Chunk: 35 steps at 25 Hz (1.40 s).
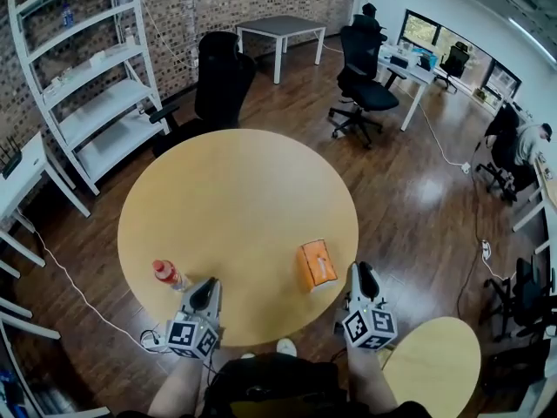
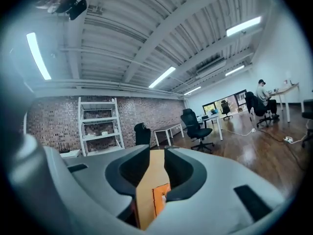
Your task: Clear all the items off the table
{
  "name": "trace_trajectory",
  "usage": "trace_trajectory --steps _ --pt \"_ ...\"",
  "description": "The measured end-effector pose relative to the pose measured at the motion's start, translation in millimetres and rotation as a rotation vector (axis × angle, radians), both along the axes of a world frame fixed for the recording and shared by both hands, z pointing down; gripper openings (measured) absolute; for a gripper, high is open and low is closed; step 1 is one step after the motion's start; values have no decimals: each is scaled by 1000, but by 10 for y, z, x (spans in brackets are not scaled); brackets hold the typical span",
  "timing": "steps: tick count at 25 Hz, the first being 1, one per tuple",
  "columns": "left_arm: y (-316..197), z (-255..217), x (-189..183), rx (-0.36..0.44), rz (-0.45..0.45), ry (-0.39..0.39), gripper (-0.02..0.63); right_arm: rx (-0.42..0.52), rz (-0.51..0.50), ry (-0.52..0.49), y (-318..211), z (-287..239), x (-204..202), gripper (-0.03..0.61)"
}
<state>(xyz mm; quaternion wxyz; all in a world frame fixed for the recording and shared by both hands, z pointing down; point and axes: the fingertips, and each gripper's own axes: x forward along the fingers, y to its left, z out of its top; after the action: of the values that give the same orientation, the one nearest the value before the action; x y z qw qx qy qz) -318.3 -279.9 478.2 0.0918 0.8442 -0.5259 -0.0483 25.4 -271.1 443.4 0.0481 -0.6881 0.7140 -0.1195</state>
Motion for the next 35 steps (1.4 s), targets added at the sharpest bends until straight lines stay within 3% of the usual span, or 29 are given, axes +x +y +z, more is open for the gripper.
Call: trace_trajectory --steps 4,9,15,28,35 --pt "30 -117 -59 28 -5 16 35 48 56 1 131 -139 65 6" --pt "170 -263 -85 60 -8 32 35 68 34 -13 253 -192 15 5" --pt "269 -361 4 106 20 26 14 146 43 71 365 -399 23 3" --pt "409 -347 -323 98 -67 48 0 103 -32 86 362 -274 -139 3" --pt "396 -357 -313 103 -65 28 0 102 -66 88 292 -241 -213 2"
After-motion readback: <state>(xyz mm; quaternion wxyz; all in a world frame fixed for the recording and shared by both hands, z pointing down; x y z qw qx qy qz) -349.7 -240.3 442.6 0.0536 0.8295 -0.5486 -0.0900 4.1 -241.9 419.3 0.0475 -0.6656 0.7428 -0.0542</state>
